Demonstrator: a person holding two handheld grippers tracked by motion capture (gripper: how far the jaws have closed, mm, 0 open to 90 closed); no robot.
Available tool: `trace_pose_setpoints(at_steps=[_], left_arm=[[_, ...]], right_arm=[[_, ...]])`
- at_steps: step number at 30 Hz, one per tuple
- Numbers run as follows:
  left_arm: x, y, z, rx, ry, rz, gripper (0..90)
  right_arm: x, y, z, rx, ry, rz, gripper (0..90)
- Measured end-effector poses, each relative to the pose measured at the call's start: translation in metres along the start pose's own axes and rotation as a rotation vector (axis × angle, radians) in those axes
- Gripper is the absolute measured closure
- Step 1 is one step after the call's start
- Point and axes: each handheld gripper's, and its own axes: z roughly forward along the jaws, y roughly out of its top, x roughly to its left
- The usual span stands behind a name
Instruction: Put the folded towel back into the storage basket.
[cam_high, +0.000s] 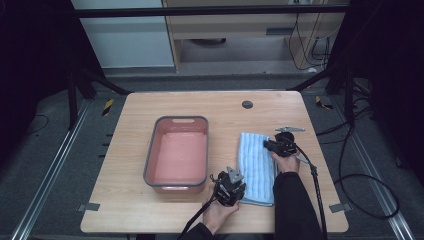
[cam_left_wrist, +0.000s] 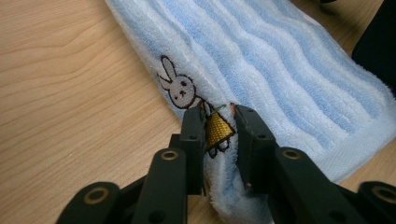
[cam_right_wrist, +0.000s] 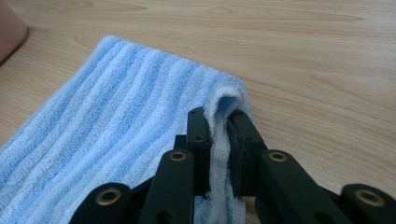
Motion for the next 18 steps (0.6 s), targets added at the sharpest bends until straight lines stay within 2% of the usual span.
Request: trace_pose_setpoints(at_steps=[4, 9, 18], left_arm=[[-0.002, 0.0, 0.0, -0.001, 0.013, 0.015, 79.8], [0.0, 0.0, -0.001, -0.009, -0.001, -0.014, 82.5], [0.002, 0.002, -0.008, -0.043, -0.001, -0.023, 84.2]], right_arm=[[0.002, 0.001, -0.001, -0.002, -0.007, -0.01, 82.3], [0.002, 0.003, -0.004, -0.017, -0.007, -0.018, 82.7], [0.01, 0.014, -0.019, -0.057, 0.0, -0.045, 83.1]])
